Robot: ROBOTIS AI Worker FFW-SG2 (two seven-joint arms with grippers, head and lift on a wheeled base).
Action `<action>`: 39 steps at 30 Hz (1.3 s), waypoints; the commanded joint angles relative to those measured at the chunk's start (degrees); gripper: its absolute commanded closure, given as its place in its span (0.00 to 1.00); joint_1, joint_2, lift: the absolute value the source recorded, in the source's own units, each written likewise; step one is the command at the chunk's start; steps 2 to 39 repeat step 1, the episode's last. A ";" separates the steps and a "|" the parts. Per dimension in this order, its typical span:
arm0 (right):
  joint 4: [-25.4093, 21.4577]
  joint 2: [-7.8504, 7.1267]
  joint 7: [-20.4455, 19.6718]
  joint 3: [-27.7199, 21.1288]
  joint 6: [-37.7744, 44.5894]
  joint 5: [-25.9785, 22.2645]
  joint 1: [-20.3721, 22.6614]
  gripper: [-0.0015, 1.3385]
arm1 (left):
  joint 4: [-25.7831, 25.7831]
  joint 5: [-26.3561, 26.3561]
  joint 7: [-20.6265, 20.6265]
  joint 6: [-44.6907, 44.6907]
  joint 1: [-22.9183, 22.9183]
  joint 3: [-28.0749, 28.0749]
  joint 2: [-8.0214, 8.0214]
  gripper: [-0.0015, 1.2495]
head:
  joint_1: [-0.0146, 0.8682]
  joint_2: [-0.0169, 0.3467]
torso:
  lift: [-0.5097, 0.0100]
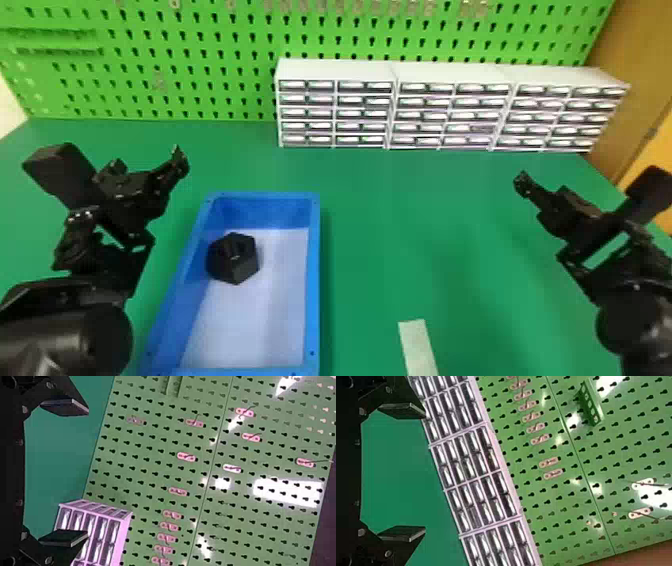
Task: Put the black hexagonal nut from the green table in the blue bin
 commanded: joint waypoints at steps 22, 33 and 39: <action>0.00 0.03 0.00 0.07 0.00 0.07 -0.17 0.20 | 0.00 0.00 0.00 0.00 -0.13 -0.09 0.00 0.15 | 0.80 0.07 | 0.79; 0.00 0.03 0.00 0.07 0.00 0.07 -0.17 0.20 | 0.00 0.00 0.00 0.00 -0.13 -0.09 0.00 0.15 | 0.80 0.07 | 0.79; 0.00 0.03 0.00 0.07 0.00 0.07 -0.17 0.20 | 0.00 0.00 0.00 0.00 -0.13 -0.09 0.00 0.15 | 0.80 0.07 | 0.79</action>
